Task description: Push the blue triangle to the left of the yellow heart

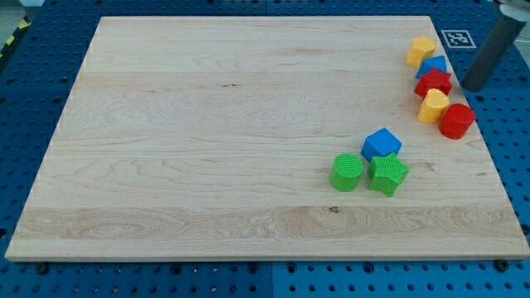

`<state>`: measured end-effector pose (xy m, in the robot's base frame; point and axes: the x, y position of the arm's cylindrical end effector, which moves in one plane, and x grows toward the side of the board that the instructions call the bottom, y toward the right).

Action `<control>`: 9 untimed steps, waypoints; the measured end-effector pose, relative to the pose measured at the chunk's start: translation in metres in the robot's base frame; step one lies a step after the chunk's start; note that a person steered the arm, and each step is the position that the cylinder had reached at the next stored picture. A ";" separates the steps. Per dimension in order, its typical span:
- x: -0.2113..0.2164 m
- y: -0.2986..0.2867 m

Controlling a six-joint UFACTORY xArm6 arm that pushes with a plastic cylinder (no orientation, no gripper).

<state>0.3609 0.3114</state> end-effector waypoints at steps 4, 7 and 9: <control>-0.030 -0.070; -0.028 -0.114; -0.024 -0.130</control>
<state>0.3366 0.1818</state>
